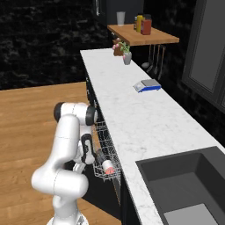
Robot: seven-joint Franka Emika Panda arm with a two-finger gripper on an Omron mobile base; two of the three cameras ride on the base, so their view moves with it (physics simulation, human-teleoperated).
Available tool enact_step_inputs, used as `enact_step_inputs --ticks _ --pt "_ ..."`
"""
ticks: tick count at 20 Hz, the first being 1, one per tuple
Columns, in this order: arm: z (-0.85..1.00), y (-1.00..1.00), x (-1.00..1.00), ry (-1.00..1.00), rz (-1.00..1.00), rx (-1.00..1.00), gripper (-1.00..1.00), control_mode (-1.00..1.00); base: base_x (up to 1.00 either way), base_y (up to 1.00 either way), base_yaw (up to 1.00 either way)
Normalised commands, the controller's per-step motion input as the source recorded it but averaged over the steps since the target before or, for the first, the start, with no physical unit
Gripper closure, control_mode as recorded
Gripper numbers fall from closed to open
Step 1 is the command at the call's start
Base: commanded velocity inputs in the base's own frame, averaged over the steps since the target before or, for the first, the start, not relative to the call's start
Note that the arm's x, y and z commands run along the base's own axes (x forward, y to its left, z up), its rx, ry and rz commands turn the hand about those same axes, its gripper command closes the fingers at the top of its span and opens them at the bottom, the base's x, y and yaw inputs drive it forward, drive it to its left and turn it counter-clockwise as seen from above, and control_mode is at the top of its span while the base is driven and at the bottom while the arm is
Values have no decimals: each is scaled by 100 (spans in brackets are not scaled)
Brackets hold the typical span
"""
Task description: Pick up the cup and bowl from the counter, place them in the dishwasher, and close the dishwasher door.
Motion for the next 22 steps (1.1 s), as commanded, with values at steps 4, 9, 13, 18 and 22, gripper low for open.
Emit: enact_step_inputs --ticks 4,9,13,18,22 --pt "-38 18 64 27 25 -25 -100 -100 0 0 0" --pt "-55 1 88 30 9 -38 -100 -100 0 0 0" --pt "-16 -26 86 21 0 -35 -100 -100 0 0 0" --pt "0 -50 63 18 -1 -25 -100 -100 0 0 0" --pt "6 -29 11 12 -1 -12 -100 -100 0 0 0"
